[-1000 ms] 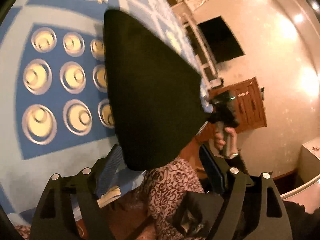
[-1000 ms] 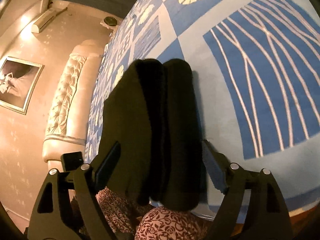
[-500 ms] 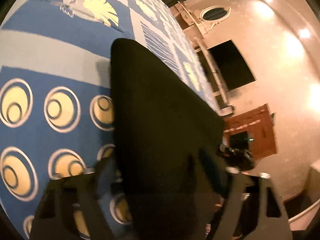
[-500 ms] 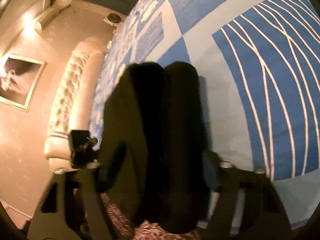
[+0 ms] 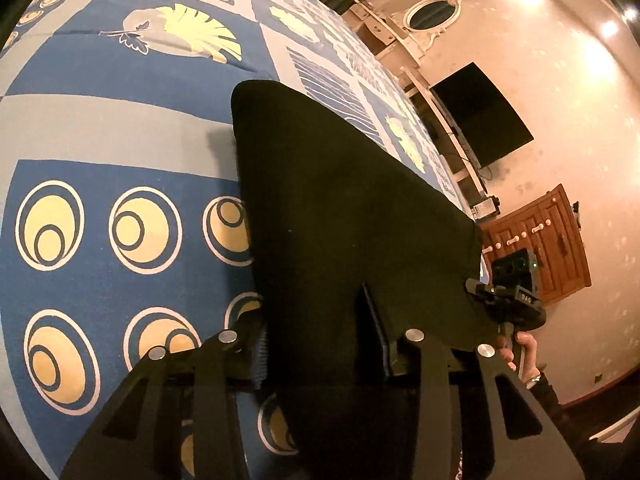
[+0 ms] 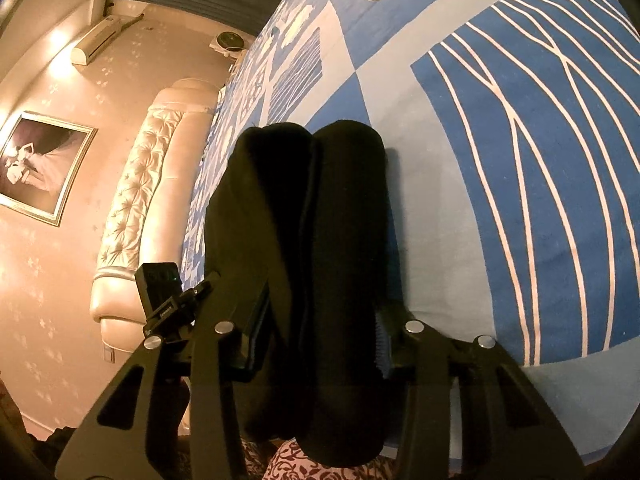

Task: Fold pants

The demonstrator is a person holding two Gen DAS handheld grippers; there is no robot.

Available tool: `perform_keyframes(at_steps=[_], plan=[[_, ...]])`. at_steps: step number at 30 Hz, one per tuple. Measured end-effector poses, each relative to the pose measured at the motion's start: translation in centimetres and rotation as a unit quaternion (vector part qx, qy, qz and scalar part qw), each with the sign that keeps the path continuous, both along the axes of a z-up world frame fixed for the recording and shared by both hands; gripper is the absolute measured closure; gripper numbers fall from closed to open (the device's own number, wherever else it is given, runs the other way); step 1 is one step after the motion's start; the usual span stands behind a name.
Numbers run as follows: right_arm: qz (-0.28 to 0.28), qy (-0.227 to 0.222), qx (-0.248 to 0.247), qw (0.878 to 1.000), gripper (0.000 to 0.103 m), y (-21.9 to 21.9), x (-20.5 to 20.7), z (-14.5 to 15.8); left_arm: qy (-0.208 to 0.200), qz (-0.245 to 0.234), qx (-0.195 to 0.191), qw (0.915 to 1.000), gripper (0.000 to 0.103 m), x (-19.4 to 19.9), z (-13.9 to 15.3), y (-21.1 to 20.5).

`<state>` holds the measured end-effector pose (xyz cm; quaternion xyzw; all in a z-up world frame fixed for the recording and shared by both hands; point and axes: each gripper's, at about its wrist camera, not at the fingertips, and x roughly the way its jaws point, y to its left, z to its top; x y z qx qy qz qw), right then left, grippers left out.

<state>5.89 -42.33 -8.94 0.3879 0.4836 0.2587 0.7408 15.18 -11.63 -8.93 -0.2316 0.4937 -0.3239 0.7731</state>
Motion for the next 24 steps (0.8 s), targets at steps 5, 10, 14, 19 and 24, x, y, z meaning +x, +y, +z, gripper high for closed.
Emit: perform_keyframes(at_steps=[5,10,14,19,24], plan=[[0.000,0.005,0.003,1.000,0.052,0.0,0.2,0.1,-0.008,-0.003,0.012,0.9999,0.058,-0.1,0.5,-0.1],[-0.005,-0.024,-0.016,1.000,0.025,-0.2,0.4,2.0,-0.010,-0.004,0.000,0.9999,0.035,-0.3,2.2,1.2],[-0.020,-0.035,-0.005,0.999,0.020,-1.0,1.7,2.4,-0.015,0.005,-0.021,0.9997,0.031,1.3,2.4,2.3],[-0.003,-0.019,-0.002,1.000,0.019,-0.1,4.8,1.4,0.018,0.025,-0.036,0.9989,0.031,5.2,1.1,2.1],[0.008,-0.018,-0.015,1.000,0.012,1.1,7.0,1.3,0.009,0.022,-0.018,0.9995,0.031,7.0,0.6,0.4]])
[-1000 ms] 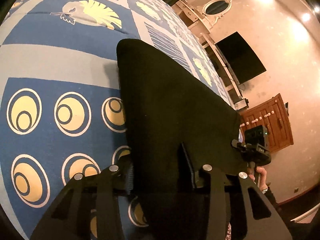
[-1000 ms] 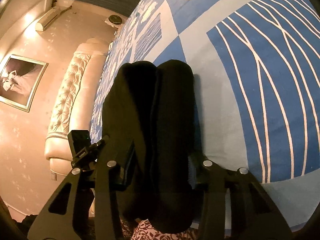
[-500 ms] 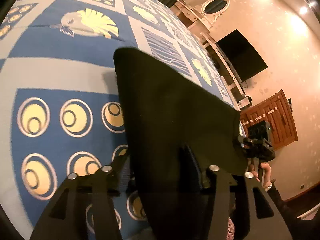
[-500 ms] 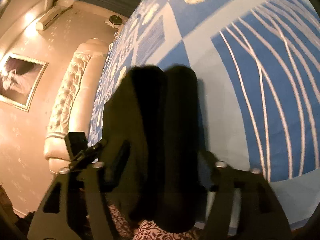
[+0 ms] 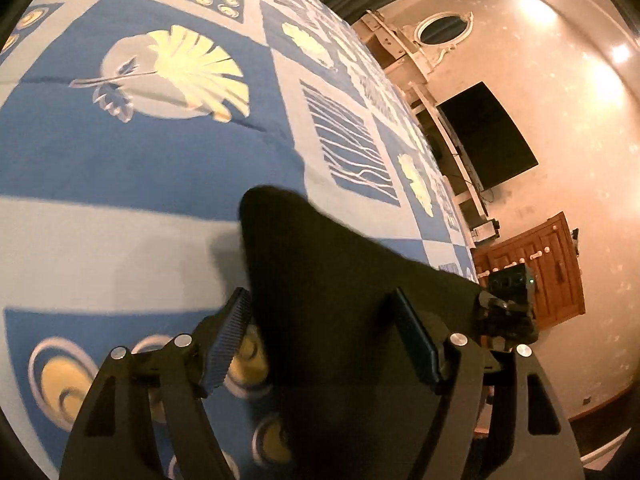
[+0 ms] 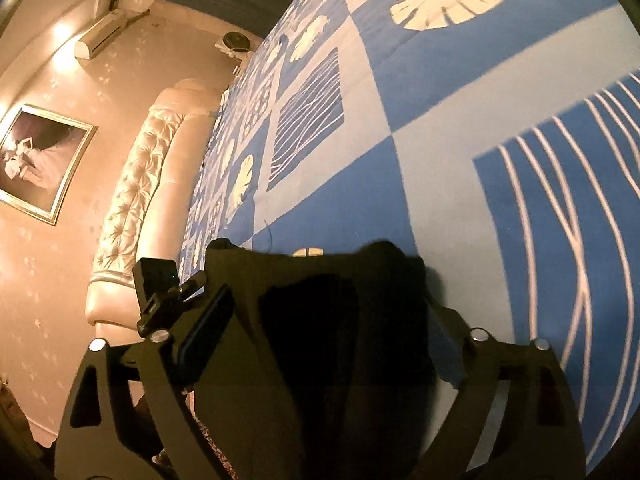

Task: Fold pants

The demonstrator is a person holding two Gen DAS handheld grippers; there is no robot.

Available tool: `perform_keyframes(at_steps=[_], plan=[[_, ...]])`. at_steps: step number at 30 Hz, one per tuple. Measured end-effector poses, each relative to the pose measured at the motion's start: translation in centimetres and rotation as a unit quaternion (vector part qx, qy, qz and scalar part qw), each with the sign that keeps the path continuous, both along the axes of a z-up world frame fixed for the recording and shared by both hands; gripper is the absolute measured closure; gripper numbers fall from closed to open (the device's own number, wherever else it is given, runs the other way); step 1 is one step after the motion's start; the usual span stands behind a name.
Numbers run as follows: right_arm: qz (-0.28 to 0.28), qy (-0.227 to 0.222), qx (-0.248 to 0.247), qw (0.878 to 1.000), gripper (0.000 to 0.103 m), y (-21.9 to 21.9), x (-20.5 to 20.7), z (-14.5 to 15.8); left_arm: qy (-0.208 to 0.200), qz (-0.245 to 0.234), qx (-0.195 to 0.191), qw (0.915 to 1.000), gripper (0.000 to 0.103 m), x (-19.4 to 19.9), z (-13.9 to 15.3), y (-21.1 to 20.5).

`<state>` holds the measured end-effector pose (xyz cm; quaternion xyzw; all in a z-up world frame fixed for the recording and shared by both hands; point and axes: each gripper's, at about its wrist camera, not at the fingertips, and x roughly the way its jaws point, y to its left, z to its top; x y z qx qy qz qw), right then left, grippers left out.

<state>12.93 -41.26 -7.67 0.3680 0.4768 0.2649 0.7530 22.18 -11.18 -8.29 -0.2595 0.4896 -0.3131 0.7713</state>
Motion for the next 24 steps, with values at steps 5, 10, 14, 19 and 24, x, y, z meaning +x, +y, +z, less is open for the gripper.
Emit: perform_keyframes(at_steps=[5,10,14,19,24], plan=[[0.007,-0.009,-0.023,1.000,0.024,0.4,-0.1,-0.1,-0.030,-0.004,0.050,0.9983,0.044,0.1,-0.1,-1.5],[-0.004,-0.006,-0.011,1.000,0.048,-0.4,-0.7,-0.9,-0.041,0.001,0.085,0.9955,0.058,-0.2,0.0,-1.8],[-0.010,-0.013,-0.006,1.000,0.050,-0.3,-1.0,-1.0,-0.044,0.006,0.101,0.9939,0.062,-0.2,0.2,-2.1],[-0.015,-0.016,-0.003,1.000,0.051,-0.3,-1.0,-1.0,-0.059,0.006,0.124,0.9905,0.065,-0.3,0.8,-2.5],[-0.018,-0.015,0.000,1.000,0.051,0.2,-0.8,-0.7,-0.057,0.008,0.129,0.9900,0.067,-0.2,1.0,-2.3]])
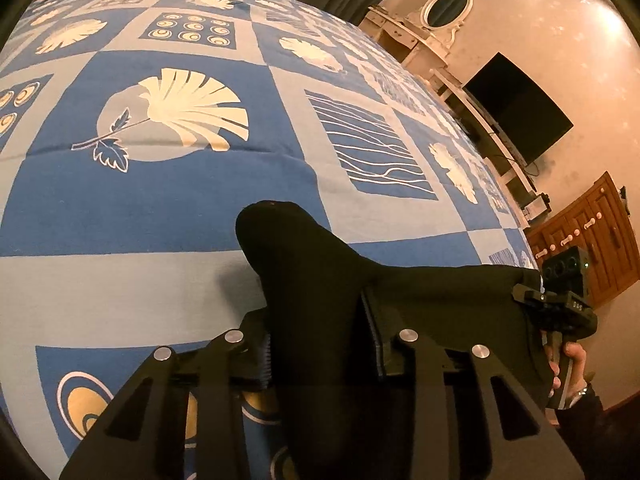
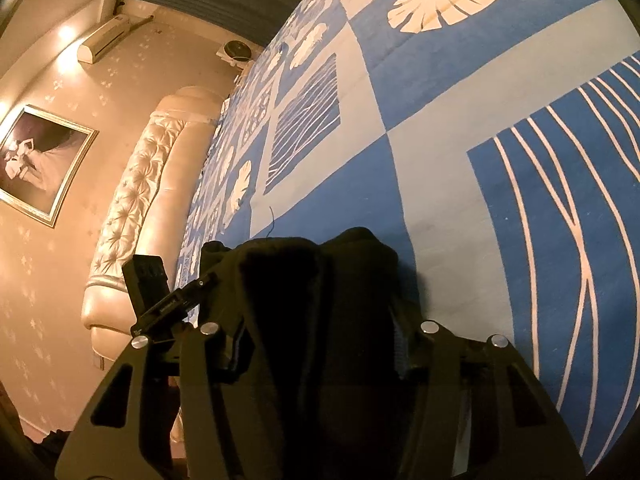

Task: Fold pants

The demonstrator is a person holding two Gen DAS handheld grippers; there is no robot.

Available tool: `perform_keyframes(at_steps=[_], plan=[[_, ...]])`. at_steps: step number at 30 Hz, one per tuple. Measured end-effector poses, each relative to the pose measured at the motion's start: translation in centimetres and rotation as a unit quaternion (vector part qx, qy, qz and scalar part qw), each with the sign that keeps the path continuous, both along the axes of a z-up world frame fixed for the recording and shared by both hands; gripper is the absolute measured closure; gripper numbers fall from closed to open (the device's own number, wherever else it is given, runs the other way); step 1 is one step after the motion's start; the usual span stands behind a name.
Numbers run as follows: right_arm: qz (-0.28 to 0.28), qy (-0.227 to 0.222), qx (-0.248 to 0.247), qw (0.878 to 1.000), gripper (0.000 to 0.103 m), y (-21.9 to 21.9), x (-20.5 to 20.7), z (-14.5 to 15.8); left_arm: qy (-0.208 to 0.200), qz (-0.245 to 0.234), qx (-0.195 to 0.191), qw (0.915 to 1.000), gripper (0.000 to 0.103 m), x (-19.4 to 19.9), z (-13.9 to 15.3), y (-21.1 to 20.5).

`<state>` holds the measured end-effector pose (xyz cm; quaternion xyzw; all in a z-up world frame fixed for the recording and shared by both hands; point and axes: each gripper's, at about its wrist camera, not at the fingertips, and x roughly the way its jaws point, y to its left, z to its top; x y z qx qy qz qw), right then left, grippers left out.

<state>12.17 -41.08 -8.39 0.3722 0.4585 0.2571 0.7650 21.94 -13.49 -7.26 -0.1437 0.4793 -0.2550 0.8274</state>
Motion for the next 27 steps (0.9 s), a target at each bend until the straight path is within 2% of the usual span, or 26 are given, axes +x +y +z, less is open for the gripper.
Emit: perform_keyframes(at_steps=[15,27], plan=[[0.011,0.000,0.006,1.000,0.051,3.0,2.0,0.2,-0.003,0.019,0.014,0.9997,0.069,0.1,0.3,2.7],[0.039,0.007,0.016,0.999,0.051,9.0,6.0,0.2,0.006,0.058,0.028,0.9979,0.069,2.0,0.7,9.0]])
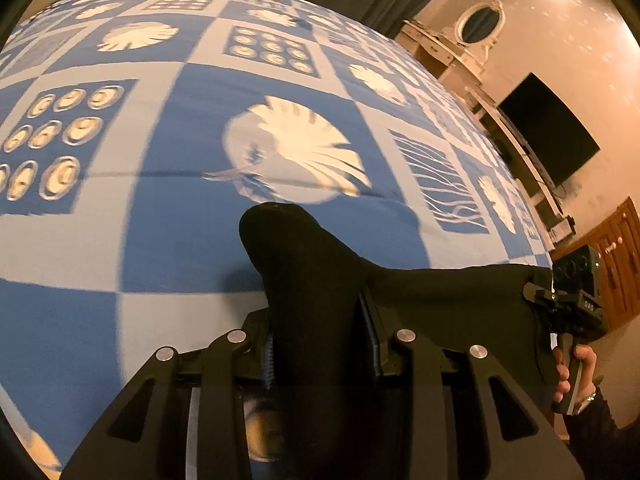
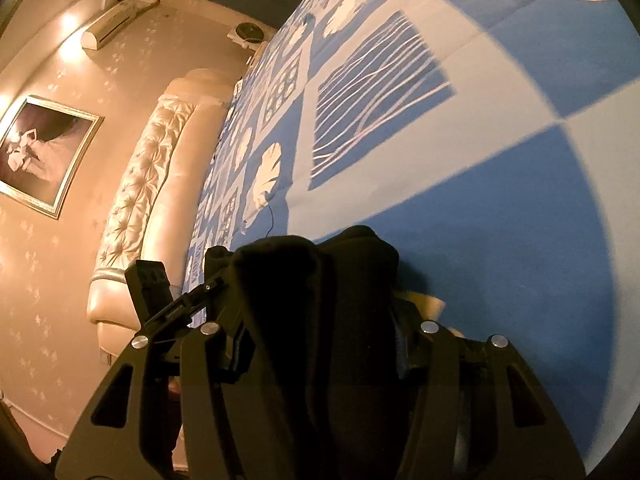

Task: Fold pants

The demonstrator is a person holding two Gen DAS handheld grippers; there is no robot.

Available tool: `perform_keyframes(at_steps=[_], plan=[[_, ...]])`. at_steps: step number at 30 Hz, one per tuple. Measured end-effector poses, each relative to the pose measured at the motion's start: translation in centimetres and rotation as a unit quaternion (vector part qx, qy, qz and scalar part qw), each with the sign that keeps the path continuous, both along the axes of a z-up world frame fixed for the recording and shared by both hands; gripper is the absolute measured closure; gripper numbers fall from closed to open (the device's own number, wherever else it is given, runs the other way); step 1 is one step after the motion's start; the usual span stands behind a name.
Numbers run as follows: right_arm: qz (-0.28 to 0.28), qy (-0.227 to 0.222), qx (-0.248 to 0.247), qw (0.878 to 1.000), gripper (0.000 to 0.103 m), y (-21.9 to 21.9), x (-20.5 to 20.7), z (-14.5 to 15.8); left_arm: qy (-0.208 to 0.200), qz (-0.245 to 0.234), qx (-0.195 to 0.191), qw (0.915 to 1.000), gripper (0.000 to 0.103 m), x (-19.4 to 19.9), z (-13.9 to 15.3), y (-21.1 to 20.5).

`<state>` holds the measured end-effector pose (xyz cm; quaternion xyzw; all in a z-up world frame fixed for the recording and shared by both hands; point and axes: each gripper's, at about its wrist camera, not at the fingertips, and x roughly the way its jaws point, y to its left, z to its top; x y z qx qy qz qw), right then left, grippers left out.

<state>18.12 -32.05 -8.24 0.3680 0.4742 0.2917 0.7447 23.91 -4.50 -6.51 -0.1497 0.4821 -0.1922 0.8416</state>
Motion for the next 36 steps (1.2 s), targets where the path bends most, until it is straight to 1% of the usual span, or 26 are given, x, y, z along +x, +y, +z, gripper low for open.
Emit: perform_keyframes(at_steps=[7,11,17,22,27,36], plan=[[0.018,0.002,0.012,1.000,0.051,4.1,2.2,-0.1,0.006,0.026,0.002,0.9996,0.069,1.5,0.1,4.2],[0.024,0.004,0.021,0.999,0.051,5.7,3.2,-0.3,0.004,0.033,0.009,0.9994,0.069,2.2,0.1,5.6],[0.032,0.004,0.023,0.999,0.051,7.4,4.4,-0.2,0.003,0.041,0.012,0.9991,0.069,3.1,0.1,7.3],[0.036,0.004,0.027,0.999,0.051,8.8,5.5,0.0,0.008,0.053,0.004,0.9986,0.069,4.2,-0.1,8.5],[0.039,0.004,0.028,0.999,0.051,9.8,6.6,0.0,0.003,0.054,0.010,0.9985,0.069,5.7,0.0,9.5],[0.038,0.004,0.032,0.999,0.051,10.8,7.6,0.1,0.004,0.056,-0.004,0.9984,0.068,6.4,-0.6,10.6]])
